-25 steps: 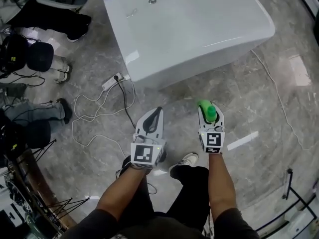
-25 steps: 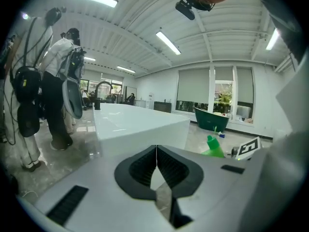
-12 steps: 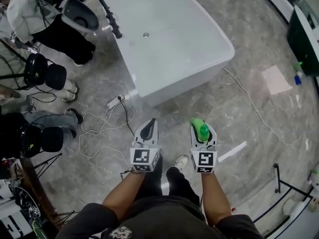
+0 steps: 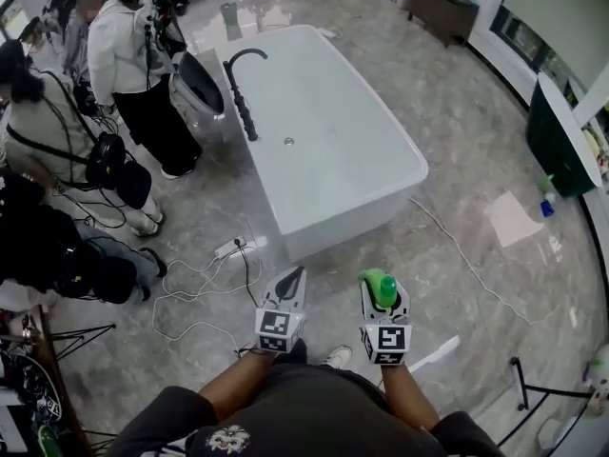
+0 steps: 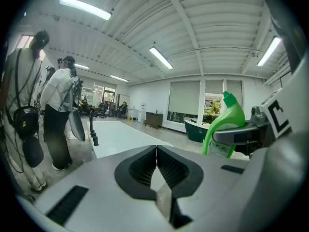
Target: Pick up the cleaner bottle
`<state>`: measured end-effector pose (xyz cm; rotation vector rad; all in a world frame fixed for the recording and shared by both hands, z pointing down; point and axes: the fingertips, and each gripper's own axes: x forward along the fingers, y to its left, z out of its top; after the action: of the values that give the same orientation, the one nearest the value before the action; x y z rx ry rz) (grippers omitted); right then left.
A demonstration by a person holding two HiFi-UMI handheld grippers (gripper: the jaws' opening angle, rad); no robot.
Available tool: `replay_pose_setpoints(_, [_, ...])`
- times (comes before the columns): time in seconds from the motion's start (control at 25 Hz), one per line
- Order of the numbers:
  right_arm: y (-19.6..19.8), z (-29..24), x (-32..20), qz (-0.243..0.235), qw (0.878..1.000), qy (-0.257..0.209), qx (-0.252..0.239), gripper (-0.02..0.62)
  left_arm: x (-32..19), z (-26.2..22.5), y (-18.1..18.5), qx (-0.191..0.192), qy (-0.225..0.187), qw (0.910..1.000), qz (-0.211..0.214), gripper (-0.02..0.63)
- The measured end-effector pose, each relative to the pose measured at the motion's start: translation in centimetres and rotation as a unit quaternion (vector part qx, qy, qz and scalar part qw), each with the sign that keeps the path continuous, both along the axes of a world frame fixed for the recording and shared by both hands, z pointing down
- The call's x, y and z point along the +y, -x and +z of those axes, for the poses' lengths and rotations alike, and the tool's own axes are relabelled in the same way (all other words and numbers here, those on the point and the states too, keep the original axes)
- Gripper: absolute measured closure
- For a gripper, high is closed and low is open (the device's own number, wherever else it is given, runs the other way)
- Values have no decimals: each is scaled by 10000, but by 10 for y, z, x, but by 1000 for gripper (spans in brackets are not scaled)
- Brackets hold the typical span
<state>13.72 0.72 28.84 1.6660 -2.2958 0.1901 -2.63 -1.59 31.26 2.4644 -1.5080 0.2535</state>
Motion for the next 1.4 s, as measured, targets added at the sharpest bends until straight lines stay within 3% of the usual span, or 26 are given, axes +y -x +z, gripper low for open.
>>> replay_pose_setpoints(0.36, [18,-23,-21,157,9996,-216,-88,403,-6,-24,17,156,-44,9999,17,600])
replay_pose_setpoints(1.08, [50,-35,-89,276,9985,-453,-130,403,-79,-33,45,368,-175,9990,193,600])
replay_pose_setpoints(1.4, [45,-47,-119,251,9984,-435,-252,403,-103,-45,45,329,-215,9992,76,600])
